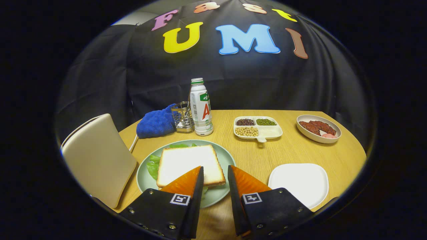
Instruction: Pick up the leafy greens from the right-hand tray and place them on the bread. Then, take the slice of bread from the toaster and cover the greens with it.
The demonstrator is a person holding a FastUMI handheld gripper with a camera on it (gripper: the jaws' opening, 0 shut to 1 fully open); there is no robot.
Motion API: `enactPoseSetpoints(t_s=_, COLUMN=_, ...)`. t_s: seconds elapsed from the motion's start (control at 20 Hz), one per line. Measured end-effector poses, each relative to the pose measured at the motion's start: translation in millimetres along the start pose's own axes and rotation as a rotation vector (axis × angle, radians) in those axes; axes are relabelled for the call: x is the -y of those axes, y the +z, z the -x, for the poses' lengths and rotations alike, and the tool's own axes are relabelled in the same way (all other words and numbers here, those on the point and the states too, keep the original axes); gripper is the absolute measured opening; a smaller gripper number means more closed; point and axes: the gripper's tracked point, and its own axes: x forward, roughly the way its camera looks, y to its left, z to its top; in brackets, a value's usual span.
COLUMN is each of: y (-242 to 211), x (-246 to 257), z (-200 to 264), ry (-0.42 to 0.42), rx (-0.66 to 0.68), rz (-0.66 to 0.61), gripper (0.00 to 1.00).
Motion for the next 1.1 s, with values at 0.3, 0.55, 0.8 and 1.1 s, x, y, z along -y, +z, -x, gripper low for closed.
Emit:
enactPoseSetpoints(t_s=0.3, y=16.8, x=12.6, z=13.9, ry=-0.009, rx=0.059, rz=0.001, gripper=0.42)
enactPoseSetpoints(t_s=0.55, y=28.8, x=30.4, z=30.8, ry=-0.018, rx=0.097, rz=0.005, gripper=0.42)
enactPoseSetpoints(t_s=0.8, y=41.8, x=62.1, z=50.4, ry=-0.056, rx=0.142, rz=0.020, gripper=0.43)
enactPoseSetpoints(t_s=1.1, y=57.8, x=125.8, z=81.9, ry=-0.138, rx=0.235, rz=0.070, gripper=0.42)
